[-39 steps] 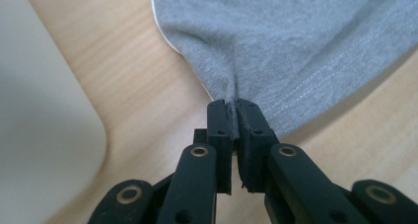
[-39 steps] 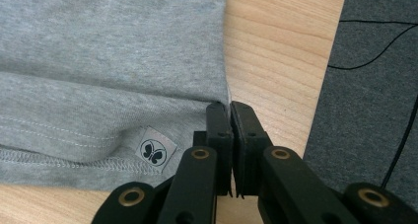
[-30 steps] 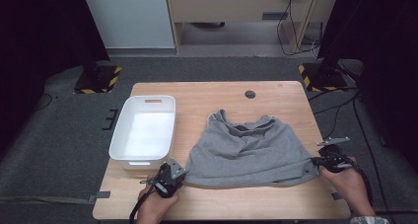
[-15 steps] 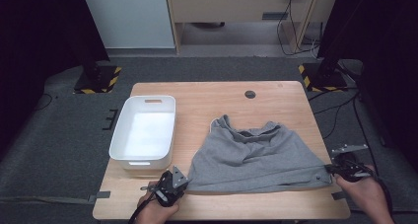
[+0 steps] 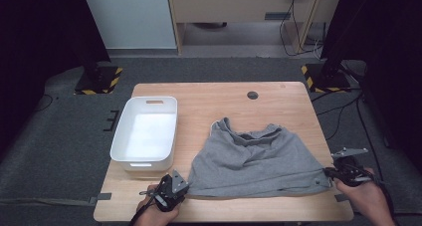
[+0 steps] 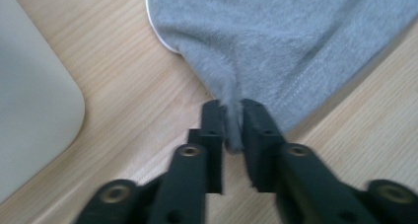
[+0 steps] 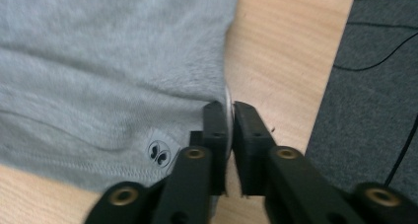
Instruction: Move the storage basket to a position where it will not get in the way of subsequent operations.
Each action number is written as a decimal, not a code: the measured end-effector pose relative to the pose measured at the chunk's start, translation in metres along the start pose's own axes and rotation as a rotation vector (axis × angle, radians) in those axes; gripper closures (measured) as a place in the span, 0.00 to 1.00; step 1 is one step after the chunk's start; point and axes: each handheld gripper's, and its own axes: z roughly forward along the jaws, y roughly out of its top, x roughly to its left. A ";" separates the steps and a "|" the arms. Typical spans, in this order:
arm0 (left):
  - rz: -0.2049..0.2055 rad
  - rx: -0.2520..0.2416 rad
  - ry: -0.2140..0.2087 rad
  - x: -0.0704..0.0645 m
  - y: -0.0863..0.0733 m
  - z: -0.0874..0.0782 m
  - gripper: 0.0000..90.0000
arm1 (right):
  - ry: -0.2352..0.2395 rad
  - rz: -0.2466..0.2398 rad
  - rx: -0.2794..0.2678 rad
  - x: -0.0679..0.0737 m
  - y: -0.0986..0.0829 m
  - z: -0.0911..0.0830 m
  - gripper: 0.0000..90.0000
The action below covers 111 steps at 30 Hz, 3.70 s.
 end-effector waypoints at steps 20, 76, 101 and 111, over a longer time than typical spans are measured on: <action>0.012 -0.038 -0.006 -0.005 0.011 0.008 0.61 | 0.048 -0.142 -0.204 0.044 0.089 0.030 0.68; 0.041 0.021 -0.058 -0.008 0.005 0.025 0.94 | 0.006 0.090 -0.167 0.038 0.185 0.130 0.96; 0.000 -0.006 -0.003 -0.011 -0.006 0.013 0.73 | -0.070 0.072 -0.309 0.039 0.203 0.107 0.50; -0.018 0.001 -0.025 -0.012 -0.007 0.014 0.67 | 0.087 -0.058 -0.317 0.064 0.194 0.091 0.52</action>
